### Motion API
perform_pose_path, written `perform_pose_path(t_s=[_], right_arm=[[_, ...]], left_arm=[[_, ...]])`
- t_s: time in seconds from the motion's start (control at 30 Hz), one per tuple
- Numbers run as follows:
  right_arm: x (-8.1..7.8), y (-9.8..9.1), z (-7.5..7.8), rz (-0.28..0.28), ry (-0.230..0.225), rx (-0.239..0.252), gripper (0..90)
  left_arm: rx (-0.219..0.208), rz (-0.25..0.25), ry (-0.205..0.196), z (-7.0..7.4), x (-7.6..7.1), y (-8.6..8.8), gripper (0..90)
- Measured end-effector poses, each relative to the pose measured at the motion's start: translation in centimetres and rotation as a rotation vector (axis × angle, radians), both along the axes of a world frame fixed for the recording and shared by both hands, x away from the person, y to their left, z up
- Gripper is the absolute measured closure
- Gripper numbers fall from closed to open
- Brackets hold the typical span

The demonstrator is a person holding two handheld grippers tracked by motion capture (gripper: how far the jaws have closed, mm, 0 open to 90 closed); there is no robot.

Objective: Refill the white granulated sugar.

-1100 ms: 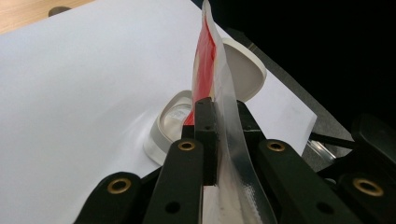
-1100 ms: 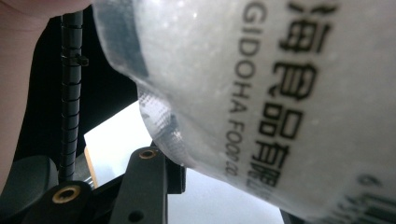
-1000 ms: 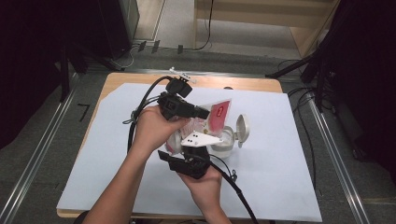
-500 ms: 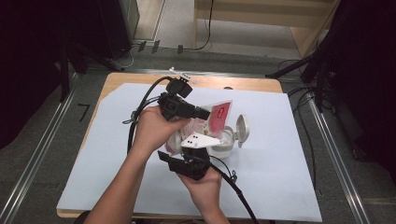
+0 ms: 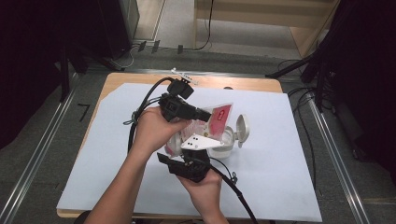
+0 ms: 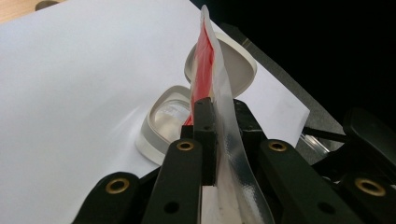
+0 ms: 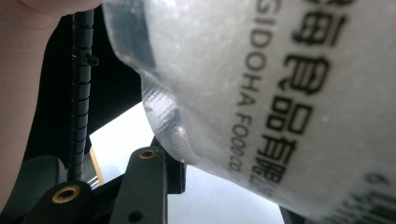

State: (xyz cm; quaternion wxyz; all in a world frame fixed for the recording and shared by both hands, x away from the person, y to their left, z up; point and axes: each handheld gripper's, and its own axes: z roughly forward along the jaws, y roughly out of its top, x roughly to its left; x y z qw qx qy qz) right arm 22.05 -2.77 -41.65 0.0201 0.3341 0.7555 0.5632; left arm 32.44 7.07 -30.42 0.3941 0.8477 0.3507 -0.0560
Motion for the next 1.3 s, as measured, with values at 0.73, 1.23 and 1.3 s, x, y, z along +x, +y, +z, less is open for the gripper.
perform_pose_path(t_s=[0.73,1.23,1.3], right_arm=[[0.20,0.13,-0.01,0.003,0.015,0.008,63.9],[0.08,0.29,-0.01,0.003,0.002,-0.013,63.9],[0.13,0.26,0.00,0.001,0.004,-0.016,63.9]], left_arm=[[0.004,0.000,-0.023,0.12,-0.13,-0.15,84.0],[-0.002,-0.009,-0.025,0.01,-0.03,0.04,84.1],[-0.004,-0.007,-0.029,0.00,-0.02,0.02,84.4]])
